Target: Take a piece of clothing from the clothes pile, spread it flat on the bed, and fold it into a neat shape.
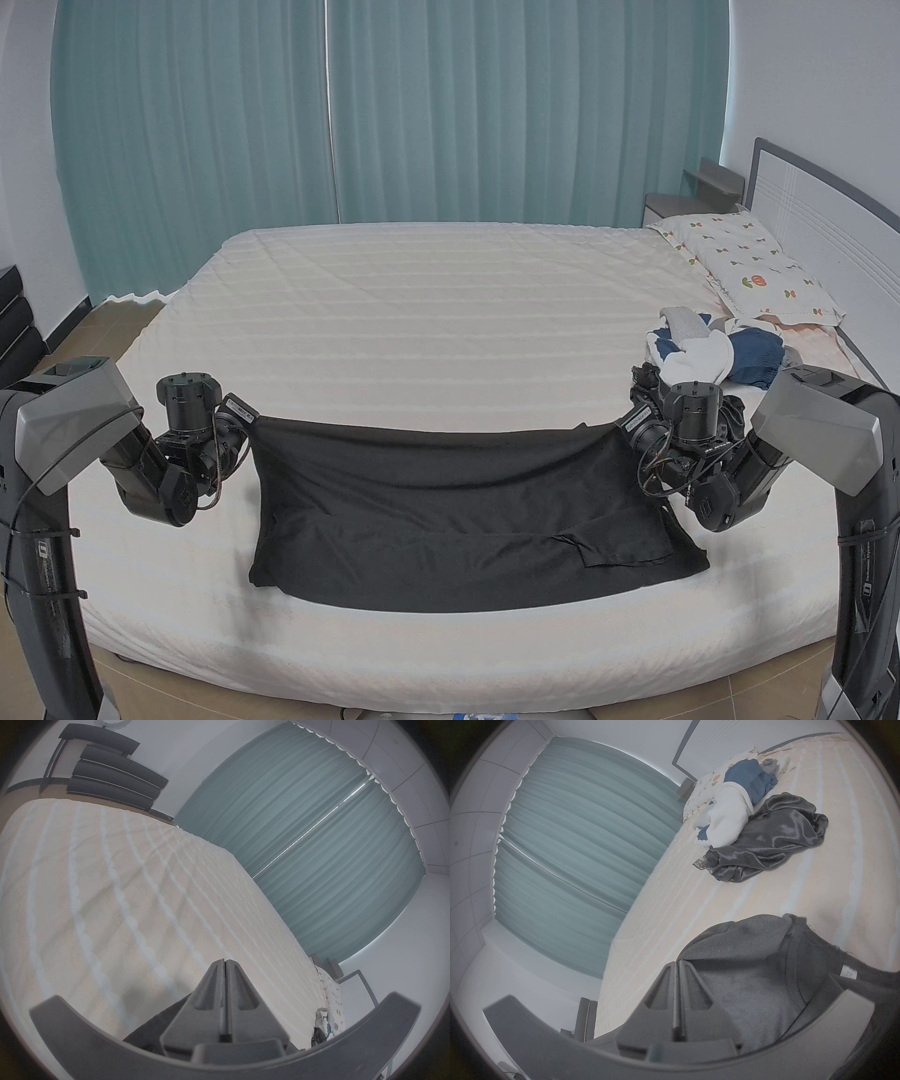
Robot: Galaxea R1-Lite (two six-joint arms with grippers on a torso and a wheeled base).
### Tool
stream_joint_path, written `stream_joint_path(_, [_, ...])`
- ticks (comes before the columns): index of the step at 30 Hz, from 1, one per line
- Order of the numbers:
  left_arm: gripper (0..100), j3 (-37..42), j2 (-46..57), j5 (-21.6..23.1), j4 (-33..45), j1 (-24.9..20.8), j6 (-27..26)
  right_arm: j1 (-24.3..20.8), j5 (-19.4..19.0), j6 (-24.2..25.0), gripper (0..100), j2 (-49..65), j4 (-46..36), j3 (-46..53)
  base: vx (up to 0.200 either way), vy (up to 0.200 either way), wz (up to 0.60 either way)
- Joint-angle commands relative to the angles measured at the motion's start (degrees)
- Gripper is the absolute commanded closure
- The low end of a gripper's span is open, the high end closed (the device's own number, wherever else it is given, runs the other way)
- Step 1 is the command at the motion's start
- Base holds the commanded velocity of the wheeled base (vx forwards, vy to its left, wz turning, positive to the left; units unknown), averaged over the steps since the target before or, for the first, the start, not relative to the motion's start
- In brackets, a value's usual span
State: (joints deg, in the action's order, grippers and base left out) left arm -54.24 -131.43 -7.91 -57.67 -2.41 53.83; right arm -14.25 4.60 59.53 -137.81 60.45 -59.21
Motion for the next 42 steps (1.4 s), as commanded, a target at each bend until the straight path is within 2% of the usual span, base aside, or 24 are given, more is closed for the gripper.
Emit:
stream_joint_path(1, [100, -0.1, -2.1, 0.0, -1.6, 0.3, 0.1, 0.0, 0.1, -0.3, 100, -0.9, 3.0, 2.2, 0.000, 0.000, 0.00])
stream_joint_path(10, [100, -0.7, -3.0, 0.6, -1.9, 0.7, 0.7, 0.8, -0.9, -2.1, 100, -1.0, 2.4, 5.3, 0.000, 0.000, 0.00])
stream_joint_path(14, [100, -1.2, -2.9, 1.0, -4.5, 1.0, 5.7, 1.5, -0.8, -2.1, 100, -1.1, 3.9, 4.4, 0.000, 0.000, 0.00])
stream_joint_path(21, [100, -2.5, -5.8, 1.5, -8.2, 0.5, 5.6, 1.7, -0.2, -2.0, 100, -4.5, 9.7, 2.3, 0.000, 0.000, 0.00])
stream_joint_path(35, [100, -3.3, -6.6, 1.4, -8.8, 0.8, 5.5, 1.7, -0.3, -2.6, 100, -4.0, 9.9, 3.9, 0.000, 0.000, 0.00])
stream_joint_path(42, [100, 0.4, -6.3, 2.5, -8.8, 0.9, 0.8, 1.6, -1.2, -5.4, 100, -2.2, 9.9, 8.3, 0.000, 0.000, 0.00])
